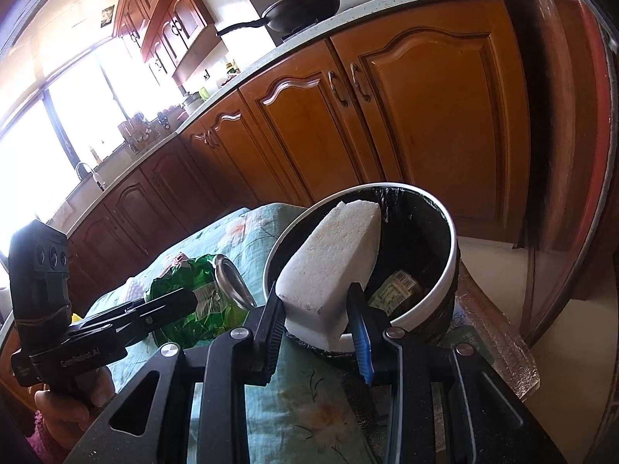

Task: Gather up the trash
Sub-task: 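Carry the green can and foam block over the bin with both tools, then open both tools to drop the can and foam block into the bin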

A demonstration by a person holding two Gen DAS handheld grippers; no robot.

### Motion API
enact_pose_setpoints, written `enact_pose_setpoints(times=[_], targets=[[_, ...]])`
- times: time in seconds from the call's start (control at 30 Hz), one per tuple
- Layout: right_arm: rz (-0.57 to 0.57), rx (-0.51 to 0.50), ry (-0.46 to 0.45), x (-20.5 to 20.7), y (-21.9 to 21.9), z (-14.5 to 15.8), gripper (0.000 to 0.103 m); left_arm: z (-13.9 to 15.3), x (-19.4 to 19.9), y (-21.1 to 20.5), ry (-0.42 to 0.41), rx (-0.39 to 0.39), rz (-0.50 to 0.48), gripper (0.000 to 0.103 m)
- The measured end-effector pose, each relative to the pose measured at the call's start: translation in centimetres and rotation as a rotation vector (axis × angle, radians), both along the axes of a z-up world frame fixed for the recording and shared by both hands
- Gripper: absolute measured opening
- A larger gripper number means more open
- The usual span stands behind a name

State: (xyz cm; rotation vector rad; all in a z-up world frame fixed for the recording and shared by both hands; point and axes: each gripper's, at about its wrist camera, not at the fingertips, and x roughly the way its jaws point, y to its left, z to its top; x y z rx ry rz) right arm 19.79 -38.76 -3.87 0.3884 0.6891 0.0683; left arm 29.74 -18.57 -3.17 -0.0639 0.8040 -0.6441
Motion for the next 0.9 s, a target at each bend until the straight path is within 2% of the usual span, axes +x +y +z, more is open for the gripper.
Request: enact_pose_setpoints(times=[0.33, 0.9], targets=[[-0.009, -0.02, 0.023, 1.7, -1.6, -0.5, 0.032, -0.5, 2.5, -3.0, -0.01, 0.029, 0.004, 0.05], [0.013, -0.044, 0.096, 4.7, -3.3, -1.7, 0.032, -2.0, 6.1, -6.6, 0.022, 0.084, 0.006, 0.05]])
